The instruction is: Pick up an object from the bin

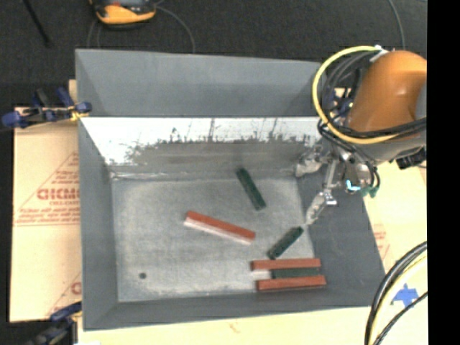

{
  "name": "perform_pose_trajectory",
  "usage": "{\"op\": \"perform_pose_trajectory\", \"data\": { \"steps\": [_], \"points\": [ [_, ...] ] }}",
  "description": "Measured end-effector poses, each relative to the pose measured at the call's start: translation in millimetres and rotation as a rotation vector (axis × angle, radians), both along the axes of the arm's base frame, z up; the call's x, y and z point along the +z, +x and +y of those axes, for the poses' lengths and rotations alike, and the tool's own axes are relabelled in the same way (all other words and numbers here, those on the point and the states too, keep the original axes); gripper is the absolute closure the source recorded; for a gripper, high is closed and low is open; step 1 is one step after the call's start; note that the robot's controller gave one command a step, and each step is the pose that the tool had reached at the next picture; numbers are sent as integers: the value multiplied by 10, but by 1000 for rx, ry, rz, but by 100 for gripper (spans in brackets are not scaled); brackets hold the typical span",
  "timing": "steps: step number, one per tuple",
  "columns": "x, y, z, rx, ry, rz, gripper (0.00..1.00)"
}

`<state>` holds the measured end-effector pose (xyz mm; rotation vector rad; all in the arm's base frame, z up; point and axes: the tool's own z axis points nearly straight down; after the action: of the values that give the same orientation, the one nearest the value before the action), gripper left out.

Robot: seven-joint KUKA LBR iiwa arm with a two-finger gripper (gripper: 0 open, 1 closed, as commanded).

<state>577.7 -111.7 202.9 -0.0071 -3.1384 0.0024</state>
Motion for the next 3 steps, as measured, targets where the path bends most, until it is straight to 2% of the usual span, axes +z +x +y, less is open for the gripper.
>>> {"op": "perform_pose_trajectory", "data": {
  "steps": [1, 2, 3],
  "points": [
    [46, 16, 3, 2, -1, -8, 0],
    [-435, -22, -26, 42, -2, -14, 0],
    [-1200, -463, -73, 121, -5, -26, 100]
  ]
}}
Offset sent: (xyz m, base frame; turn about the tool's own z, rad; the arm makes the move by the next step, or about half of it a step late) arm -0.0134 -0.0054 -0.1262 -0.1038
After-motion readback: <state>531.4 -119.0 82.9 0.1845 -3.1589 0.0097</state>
